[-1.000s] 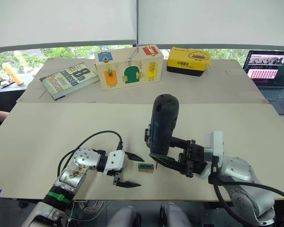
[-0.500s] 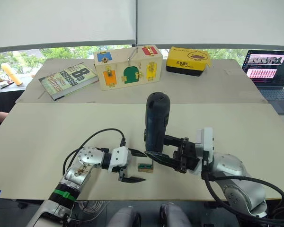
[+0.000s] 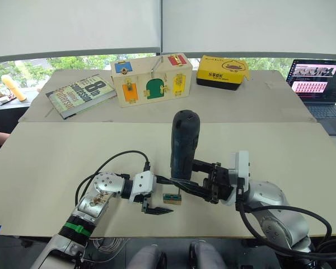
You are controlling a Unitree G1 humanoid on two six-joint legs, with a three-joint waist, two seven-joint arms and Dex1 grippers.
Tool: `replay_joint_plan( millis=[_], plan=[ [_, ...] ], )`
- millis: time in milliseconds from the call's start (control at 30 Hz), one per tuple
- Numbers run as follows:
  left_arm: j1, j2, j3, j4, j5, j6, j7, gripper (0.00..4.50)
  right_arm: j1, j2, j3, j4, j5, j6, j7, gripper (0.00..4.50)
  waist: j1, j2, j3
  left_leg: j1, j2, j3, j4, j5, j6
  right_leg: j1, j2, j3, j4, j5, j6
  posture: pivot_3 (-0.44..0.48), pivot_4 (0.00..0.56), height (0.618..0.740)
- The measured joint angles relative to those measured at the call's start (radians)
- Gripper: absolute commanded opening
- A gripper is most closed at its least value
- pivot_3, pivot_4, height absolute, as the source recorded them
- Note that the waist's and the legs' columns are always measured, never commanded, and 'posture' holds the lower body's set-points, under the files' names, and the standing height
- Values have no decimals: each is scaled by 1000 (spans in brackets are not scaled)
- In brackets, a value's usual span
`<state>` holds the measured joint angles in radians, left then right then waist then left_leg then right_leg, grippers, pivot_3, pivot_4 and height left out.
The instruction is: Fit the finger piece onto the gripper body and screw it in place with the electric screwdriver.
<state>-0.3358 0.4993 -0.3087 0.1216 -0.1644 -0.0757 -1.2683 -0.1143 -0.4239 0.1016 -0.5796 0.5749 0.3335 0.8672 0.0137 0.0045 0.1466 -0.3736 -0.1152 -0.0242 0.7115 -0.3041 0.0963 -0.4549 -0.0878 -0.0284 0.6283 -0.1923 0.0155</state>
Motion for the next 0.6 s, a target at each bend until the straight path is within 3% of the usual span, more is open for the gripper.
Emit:
replay_joint_plan(
  millis=[600],
  plan=[
    [0,0,-10,-1,6,-10,-1,4500,-15,0,2,31,-4,-43,27,1892,0,0,0,0,0,0,0,0,0,0,0,0,0,0,0,0,150,740]
  ],
)
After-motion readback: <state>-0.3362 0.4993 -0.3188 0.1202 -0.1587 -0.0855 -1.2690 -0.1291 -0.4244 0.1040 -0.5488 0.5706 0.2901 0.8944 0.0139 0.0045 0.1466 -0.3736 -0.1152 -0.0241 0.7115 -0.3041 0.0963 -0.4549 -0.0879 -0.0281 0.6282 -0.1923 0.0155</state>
